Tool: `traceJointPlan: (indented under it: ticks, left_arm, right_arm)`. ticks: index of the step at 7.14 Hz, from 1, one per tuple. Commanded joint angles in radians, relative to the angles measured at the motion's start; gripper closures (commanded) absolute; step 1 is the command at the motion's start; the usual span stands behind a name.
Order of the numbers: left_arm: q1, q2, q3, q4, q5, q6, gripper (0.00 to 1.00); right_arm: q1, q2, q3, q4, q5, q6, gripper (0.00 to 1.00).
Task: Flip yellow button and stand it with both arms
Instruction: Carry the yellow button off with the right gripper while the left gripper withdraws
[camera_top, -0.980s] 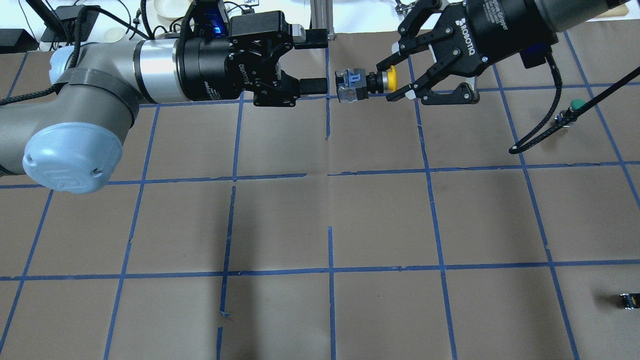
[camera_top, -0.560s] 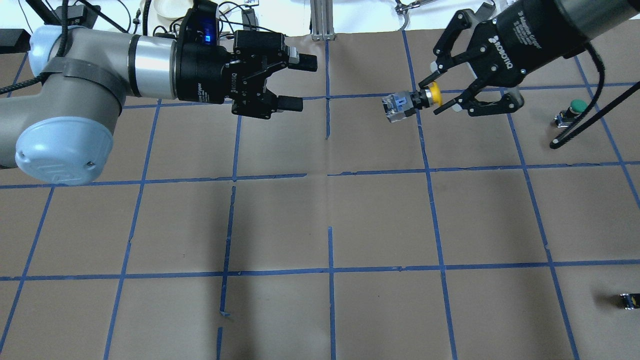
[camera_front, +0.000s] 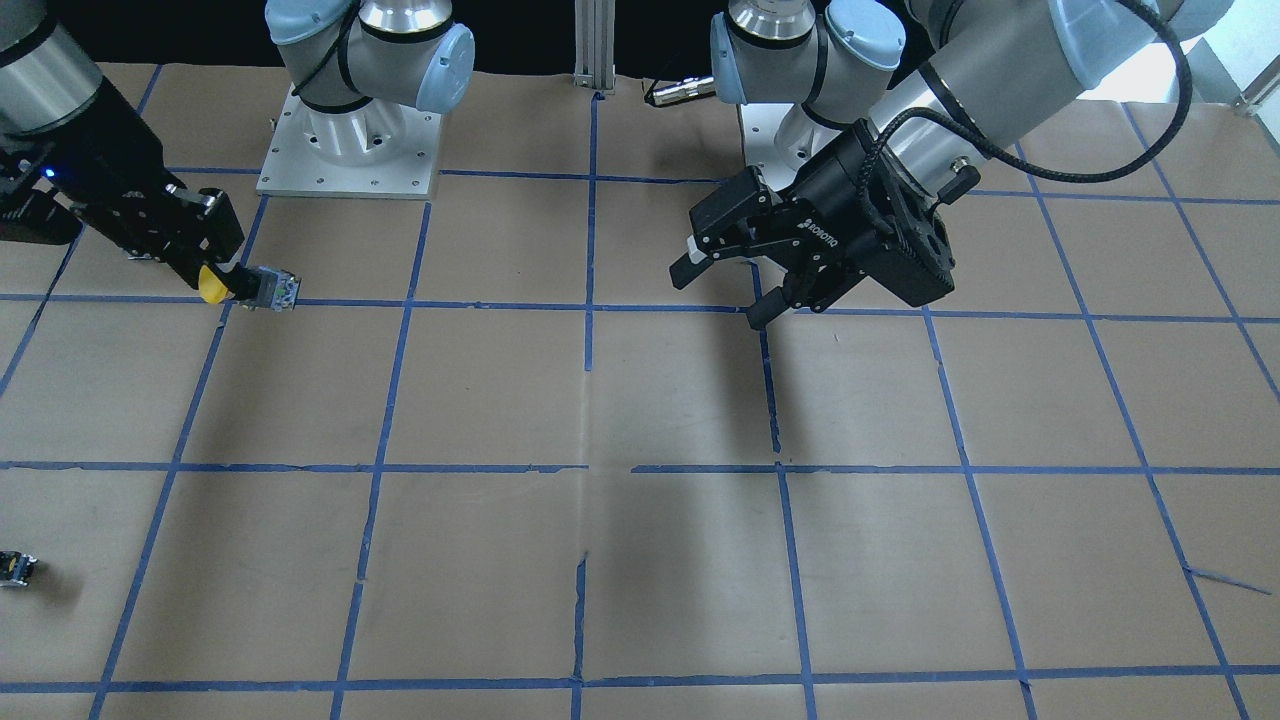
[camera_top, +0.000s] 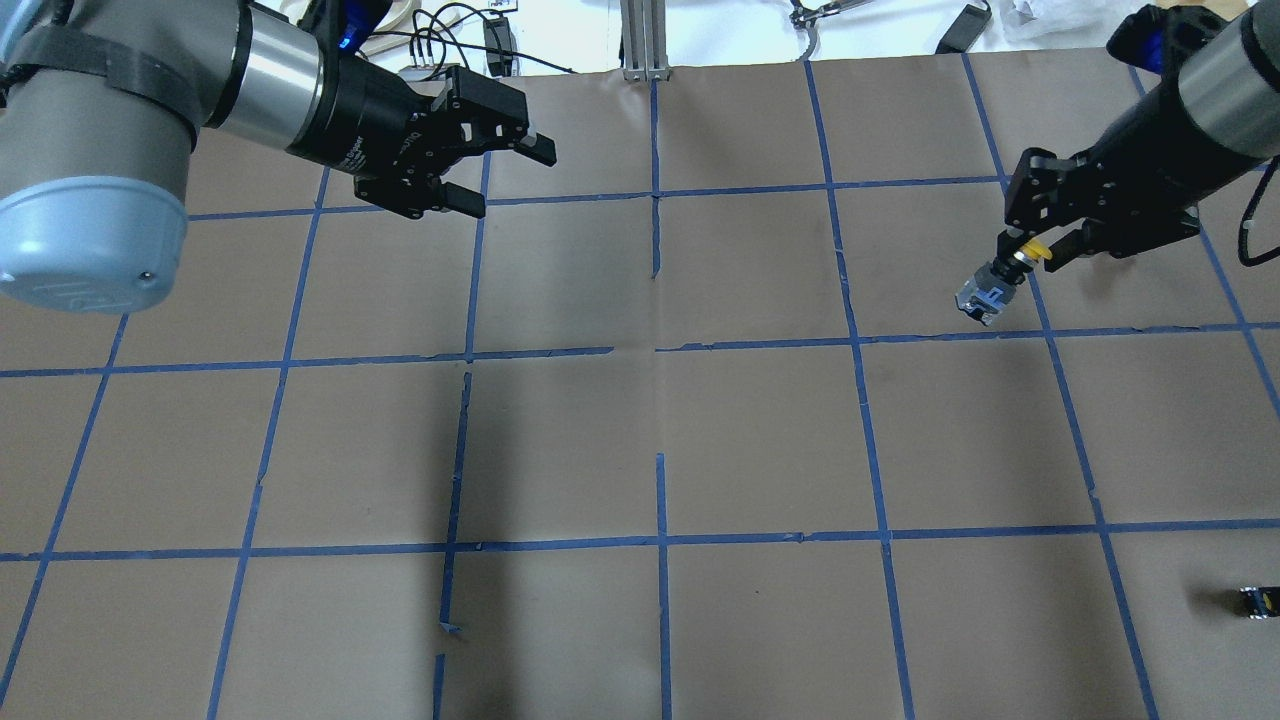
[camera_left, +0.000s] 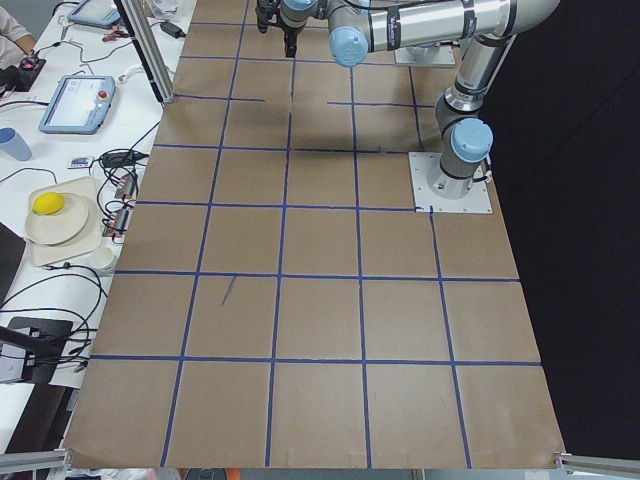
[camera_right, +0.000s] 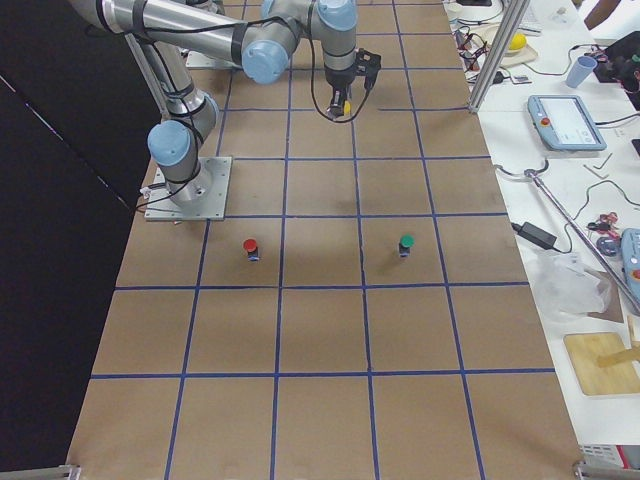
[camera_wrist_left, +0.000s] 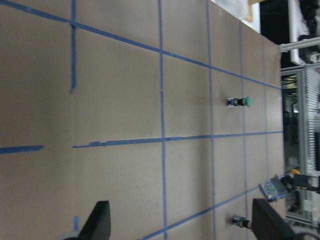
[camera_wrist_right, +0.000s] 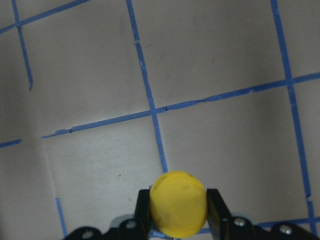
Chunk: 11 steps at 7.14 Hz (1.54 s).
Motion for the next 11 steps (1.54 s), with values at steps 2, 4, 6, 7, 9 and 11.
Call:
traceJointPlan:
  ticks: [2, 4, 6, 7, 9, 11]
  left_arm:
    - [-0.002, 0.001, 0.046, -0.1, 0.291, 0.0, 0.0]
    - [-0.004, 0.011, 0.133, -0.227, 0.431, 0.0, 0.0]
    - [0.002, -0.02, 0.24, -0.364, 0.531, 0.009, 0.0]
    - [0.002, -0.02, 0.241, -0.367, 0.581, 0.011, 0.0]
    - [0.002, -0.02, 0.254, -0.396, 0.614, 0.013, 0.0]
    - [-0.008, -0.012, 0.238, -0.4, 0.611, 0.014, 0.0]
  right_arm:
    - [-0.148, 0.0, 0.194, -0.302, -0.016, -0.616, 0.92]
    - [-0.235, 0.012, 0.227, -0.355, 0.002, -0.909, 0.93]
    - [-0.373, 0.095, 0.232, -0.366, 0.141, -1.239, 0.93]
    - [-0.442, 0.141, 0.232, -0.365, 0.187, -1.383, 0.93]
    - [-0.56, 0.208, 0.235, -0.357, 0.263, -1.67, 0.93]
    - [-0.657, 0.23, 0.238, -0.342, 0.303, -1.853, 0.93]
